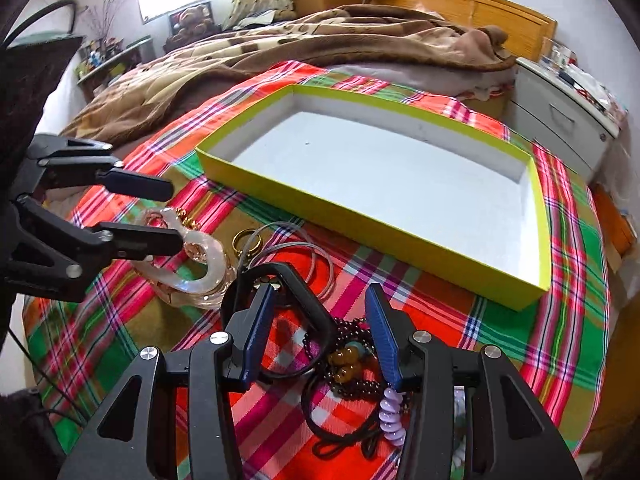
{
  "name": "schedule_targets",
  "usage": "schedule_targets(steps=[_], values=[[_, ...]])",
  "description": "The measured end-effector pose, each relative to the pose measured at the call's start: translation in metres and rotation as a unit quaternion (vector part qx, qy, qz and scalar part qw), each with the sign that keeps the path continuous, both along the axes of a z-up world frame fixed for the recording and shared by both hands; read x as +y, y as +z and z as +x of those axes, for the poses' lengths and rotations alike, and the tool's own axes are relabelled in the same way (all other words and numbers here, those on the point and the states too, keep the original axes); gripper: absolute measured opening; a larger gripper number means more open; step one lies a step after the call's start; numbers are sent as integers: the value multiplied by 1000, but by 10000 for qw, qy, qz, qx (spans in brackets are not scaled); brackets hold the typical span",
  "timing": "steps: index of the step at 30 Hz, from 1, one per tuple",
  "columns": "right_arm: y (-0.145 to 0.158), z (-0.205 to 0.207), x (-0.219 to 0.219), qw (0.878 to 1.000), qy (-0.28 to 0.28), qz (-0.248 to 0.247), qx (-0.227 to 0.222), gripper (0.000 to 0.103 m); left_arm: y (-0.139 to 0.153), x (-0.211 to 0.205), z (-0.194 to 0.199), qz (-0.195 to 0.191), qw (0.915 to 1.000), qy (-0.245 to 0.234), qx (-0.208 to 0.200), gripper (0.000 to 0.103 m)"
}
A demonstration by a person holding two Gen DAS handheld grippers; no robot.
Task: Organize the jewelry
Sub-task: 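Grasp the clear claw clip with the left tool while the right tool grasps the black watch band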
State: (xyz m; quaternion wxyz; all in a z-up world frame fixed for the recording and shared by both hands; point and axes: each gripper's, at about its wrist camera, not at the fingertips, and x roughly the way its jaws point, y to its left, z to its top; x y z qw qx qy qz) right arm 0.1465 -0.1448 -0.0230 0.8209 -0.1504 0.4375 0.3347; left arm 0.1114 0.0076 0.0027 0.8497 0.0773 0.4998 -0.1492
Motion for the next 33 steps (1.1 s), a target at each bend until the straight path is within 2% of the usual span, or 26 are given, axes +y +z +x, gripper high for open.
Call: schedule_targets(steps=[6,8,12,15,20,23,26,28,33], values=[[-2,0,2,9999,131,-98,24,47,-2,-5,8,92,9997,-222,89,50],[-1,-1,2,9998,118,-162,-17,47,-4,-5,11,92,9997,-160,166,50],[1,-7,2,9997,161,-150,-132,47,-7,-3,14,383,9992,15,135,50],[0,-9,5,9991,121,-313,-268,35,-11,0,16,365,9989,150,241,50],[-1,-7,4,9993,120,-272,-209,35,-12,0,14,321,9991,186,202,49],[-2,-10,5,9990,148,-338,-243,34,-13,2,12,263,9991,227,224,42],[-3,-10,6,9991,182,-321,-214,19,-14,1,13,127,9994,223,247,29],[-4,-11,8,9988,202,-376,-255,19,-13,-2,11,117,9994,212,231,22],[-2,-11,5,9991,183,-306,-245,17,-12,-2,11,3,9995,239,219,19]])
